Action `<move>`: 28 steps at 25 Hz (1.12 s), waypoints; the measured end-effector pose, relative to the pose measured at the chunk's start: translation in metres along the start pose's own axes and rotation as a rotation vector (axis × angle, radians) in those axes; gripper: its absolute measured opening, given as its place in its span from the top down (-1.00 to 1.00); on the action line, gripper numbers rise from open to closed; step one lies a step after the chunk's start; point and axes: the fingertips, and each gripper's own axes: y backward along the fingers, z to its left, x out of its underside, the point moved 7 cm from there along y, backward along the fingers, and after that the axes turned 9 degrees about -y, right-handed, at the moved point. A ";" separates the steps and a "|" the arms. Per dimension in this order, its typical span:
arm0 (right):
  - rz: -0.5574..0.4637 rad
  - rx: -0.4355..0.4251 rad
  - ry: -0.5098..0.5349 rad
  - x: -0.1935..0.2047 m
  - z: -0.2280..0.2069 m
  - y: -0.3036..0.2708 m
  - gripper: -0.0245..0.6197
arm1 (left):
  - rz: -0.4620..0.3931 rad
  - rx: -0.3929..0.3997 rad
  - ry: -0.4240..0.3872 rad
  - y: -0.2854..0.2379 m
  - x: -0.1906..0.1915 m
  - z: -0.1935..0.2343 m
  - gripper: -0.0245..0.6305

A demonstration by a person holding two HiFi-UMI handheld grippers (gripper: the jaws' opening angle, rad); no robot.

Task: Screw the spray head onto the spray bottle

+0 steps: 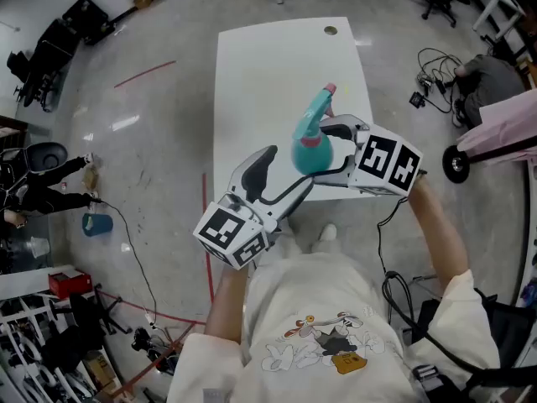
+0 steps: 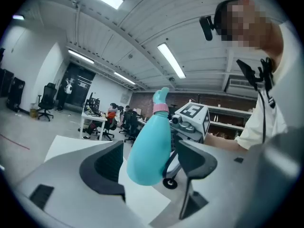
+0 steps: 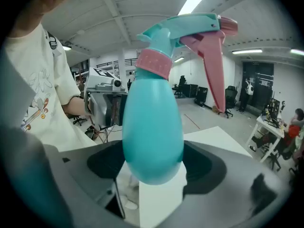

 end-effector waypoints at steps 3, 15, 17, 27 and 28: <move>0.008 -0.003 0.013 0.004 -0.001 -0.002 -0.27 | 0.048 0.029 -0.051 -0.021 -0.004 -0.007 -0.23; 0.011 -0.223 0.102 -0.003 0.023 -0.006 -0.27 | 0.010 0.126 -0.119 -0.025 -0.013 -0.010 -0.20; 0.001 -0.220 0.092 -0.004 0.018 -0.004 -0.27 | -0.004 0.114 -0.131 -0.029 -0.015 -0.009 -0.19; 0.082 -0.105 0.089 0.002 0.012 0.017 -0.28 | -0.065 0.040 -0.183 0.005 -0.035 0.002 -0.19; 0.121 -0.061 0.141 -0.002 0.005 0.030 -0.28 | -0.045 0.037 -0.215 0.009 -0.035 0.005 -0.19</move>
